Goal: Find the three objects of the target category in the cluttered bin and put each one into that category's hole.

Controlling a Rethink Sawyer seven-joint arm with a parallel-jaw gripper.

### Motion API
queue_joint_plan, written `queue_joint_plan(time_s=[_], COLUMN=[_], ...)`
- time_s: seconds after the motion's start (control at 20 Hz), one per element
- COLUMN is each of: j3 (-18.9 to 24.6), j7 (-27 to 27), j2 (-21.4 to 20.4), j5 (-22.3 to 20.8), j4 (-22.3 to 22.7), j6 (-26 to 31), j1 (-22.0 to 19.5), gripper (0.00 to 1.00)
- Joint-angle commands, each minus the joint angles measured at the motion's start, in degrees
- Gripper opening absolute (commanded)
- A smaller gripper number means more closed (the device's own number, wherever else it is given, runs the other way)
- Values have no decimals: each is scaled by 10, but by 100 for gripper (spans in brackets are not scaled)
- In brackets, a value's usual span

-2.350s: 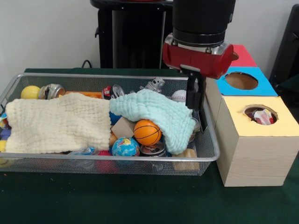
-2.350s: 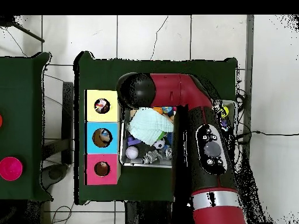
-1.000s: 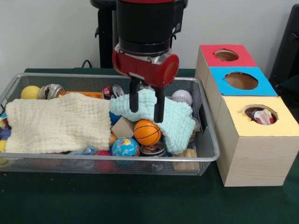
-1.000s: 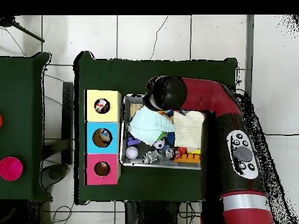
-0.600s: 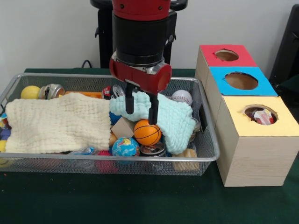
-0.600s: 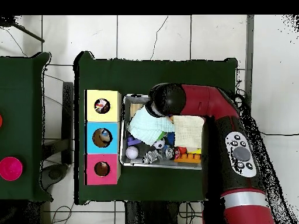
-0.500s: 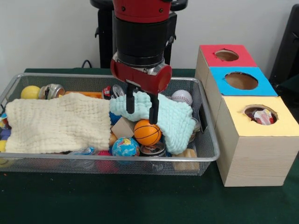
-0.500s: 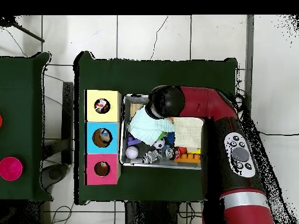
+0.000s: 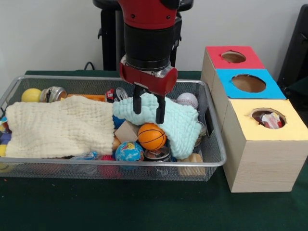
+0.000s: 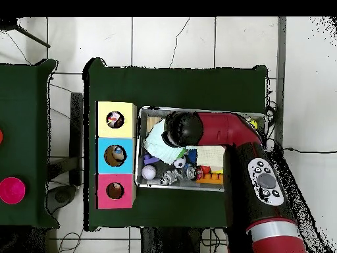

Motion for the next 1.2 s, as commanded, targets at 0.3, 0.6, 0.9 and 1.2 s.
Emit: queue_joint_plan(time_s=[0.3,0.6,0.9,1.2], j3=[29,8,-11,-28], j7=[-45,-22,-5,20], j2=[38,40,83,78], j5=[-48,-63,-82,-82], j4=[125,147,129,129], j6=[-97,-137,-192,-222], j1=[-19,-6,6,23], gripper=[100,100,100,0])
